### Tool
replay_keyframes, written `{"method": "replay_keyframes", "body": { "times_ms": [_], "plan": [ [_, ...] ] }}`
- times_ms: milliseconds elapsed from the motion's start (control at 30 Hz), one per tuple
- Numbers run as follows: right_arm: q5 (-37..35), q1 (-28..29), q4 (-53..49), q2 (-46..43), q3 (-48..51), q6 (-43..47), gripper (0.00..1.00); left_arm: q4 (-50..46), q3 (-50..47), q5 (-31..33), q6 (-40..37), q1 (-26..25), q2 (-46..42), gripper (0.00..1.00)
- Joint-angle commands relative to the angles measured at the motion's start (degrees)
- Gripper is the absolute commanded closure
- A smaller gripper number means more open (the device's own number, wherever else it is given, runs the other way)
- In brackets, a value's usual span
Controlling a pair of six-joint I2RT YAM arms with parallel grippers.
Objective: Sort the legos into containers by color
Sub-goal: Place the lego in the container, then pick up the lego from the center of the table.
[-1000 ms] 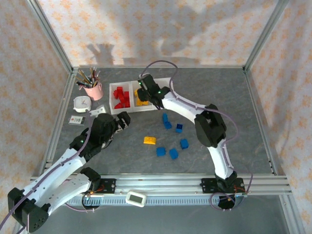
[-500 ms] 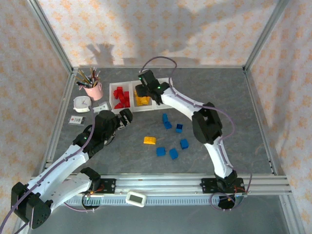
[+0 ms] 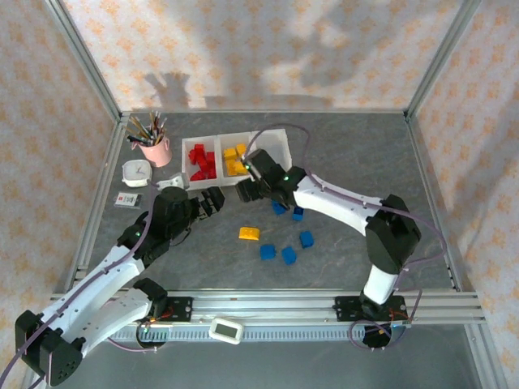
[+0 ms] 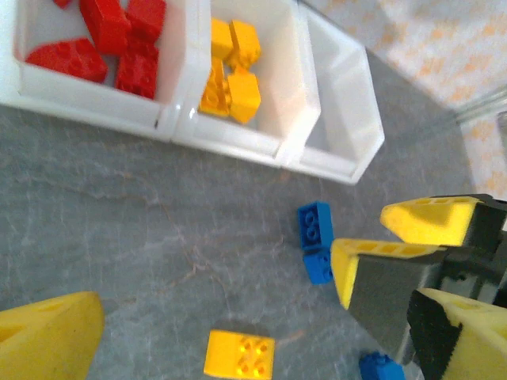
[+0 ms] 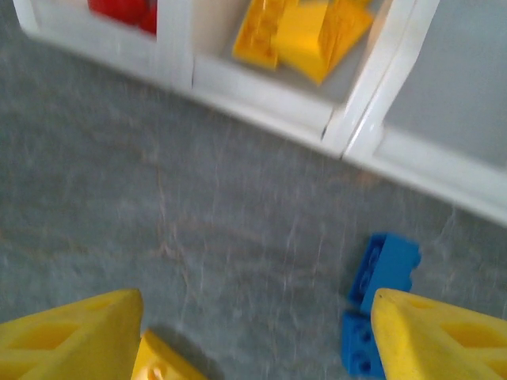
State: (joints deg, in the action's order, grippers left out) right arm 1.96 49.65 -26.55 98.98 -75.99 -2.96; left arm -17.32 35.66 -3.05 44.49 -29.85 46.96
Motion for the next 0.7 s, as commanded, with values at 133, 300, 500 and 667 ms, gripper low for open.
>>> {"method": "replay_keyframes", "body": {
  "times_ms": [133, 300, 500, 667],
  "plan": [
    [0.73, 5.24, -4.27, -4.87, 8.08, 0.38, 0.19, -2.37, -3.82, 0.78, 2.44, -4.86, -2.55, 0.01],
    [-0.19, 8.92, -3.23, -3.80, 12.44, -0.39, 0.15, -3.22, -7.15, 2.07, 5.83, -5.13, -6.46, 0.01],
    [-1.44, 11.16, -1.65, -0.61, 12.96, 0.55, 0.12, -5.21, -9.18, 3.53, 7.80, -5.13, -10.22, 0.01],
    [-4.77, 11.04, 0.23, 2.69, 10.69, -1.14, 0.13, -6.44, -9.13, 4.95, 8.45, -5.13, -11.59, 0.01]
  ]
}}
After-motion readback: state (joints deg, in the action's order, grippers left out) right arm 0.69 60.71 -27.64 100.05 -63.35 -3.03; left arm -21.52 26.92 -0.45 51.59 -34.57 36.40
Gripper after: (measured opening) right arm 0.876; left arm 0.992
